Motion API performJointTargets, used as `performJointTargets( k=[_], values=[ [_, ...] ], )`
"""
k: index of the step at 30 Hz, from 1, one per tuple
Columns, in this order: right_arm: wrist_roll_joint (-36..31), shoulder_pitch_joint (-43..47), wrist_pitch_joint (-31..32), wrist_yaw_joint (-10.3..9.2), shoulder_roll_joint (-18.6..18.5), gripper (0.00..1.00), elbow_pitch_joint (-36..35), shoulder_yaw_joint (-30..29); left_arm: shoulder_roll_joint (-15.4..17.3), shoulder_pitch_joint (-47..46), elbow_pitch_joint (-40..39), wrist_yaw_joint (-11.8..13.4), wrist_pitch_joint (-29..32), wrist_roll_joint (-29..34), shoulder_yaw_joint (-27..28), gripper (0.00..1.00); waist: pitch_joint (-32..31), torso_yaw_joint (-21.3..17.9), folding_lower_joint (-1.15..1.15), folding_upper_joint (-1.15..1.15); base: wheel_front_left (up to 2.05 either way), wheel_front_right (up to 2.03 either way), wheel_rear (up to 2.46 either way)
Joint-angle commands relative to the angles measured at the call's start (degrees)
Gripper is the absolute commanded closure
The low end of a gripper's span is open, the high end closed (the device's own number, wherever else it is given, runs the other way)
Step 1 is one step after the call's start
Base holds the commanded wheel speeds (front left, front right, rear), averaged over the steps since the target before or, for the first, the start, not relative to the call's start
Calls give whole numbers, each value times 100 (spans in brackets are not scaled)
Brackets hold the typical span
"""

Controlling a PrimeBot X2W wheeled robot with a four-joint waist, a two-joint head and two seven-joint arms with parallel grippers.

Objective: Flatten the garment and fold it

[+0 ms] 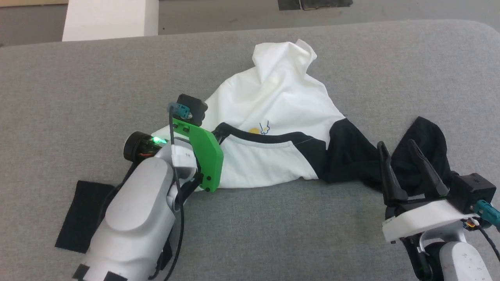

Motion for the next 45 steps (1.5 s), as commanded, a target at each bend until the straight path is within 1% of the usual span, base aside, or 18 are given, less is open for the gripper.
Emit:
performJointTargets(
  k=[1, 4, 8, 11, 15, 16, 17, 18, 22, 24, 26, 30, 33, 35, 39, 42, 45],
  values=[
    [22, 21, -3, -8, 14, 0, 7, -11, 36, 134, -154, 23, -134, -6, -23, 100, -101, 76, 0, 0, 0, 0, 0],
    [16, 66, 34, -8, 14, 0, 3, -45, 88, 418, -642, 14, -362, 37, -127, 100, -212, 156, 0, 0, 0, 0, 0],
    [49, 157, 72, -8, 14, 0, -42, -138, 303, 1045, -1623, -10, -444, 82, -448, 100, -335, 288, 0, 0, 0, 0, 0],
    [90, 247, 98, -8, 14, 0, -105, -236, 597, 1581, -2381, -31, -211, 71, -894, 100, -387, 421, 0, 0, 0, 0, 0],
    [112, 312, 163, -8, 14, 0, -190, -297, 887, 2125, -3016, -46, 176, -211, -1518, 100, -397, 563, 0, 0, 0, 0, 0],
    [116, 316, 173, -8, 15, 0, -201, -310, 915, 2223, -3070, -47, 260, -317, -1622, 78, -398, 595, 0, 0, 0, 0, 0],
    [118, 316, 188, -8, 15, 0, -215, -316, 957, 2305, -3104, -48, 352, -404, -1735, 15, -401, 625, 0, 0, 0, 0, 0],
    [121, 313, 203, -8, 15, 0, -226, -307, 996, 2342, -3120, -48, 410, -441, -1828, 0, -400, 637, 0, 0, 0, 0, 0],
    [128, 302, 248, -8, 15, 0, -261, -292, 931, 2475, -3159, -46, 432, -783, -1914, 0, -407, 700, 0, 0, 0, 0, 0],
    [145, 308, 259, -8, 15, 0, -267, -298, 907, 2469, -3215, 44, 354, -829, -1798, 0, -418, 721, 0, 0, 0, 0, 0],
    [144, 317, 271, -8, 15, 0, -273, -300, 895, 2414, -3319, 217, 150, -775, -1589, 0, -429, 733, 0, 0, 0, 0, 0],
    [159, 341, 279, -8, 15, 0, -295, -304, 853, 2201, -3424, 672, -410, -474, -1109, 0, -453, 731, 0, 0, 0, 0, 0],
    [172, 346, 275, -8, 15, 0, -316, -304, 858, 1990, -3213, 786, -521, -326, -981, 0, -444, 709, 0, 0, 0, 0, 0],
    [187, 341, 277, -8, 15, 0, -342, -289, 832, 1789, -2940, 735, -506, -317, -963, 0, -410, 675, 0, 0, 0, 0, 0],
    [189, 280, 289, -8, 15, 0, -410, -215, 730, 1245, -2156, 498, -353, -387, -975, 0, -278, 546, 0, 0, 0, 0, 0],
    [197, 221, 279, -8, 15, 0, -430, -182, 558, 775, -1516, 340, -204, -495, -989, 0, -129, 420, 0, 0, 0, 0, 0],
    [213, 161, 256, -8, 15, 0, -410, -144, 389, 350, -894, 253, -29, -590, -1001, 0, 16, 304, 0, 0, 0, 0, 0]
  ],
)
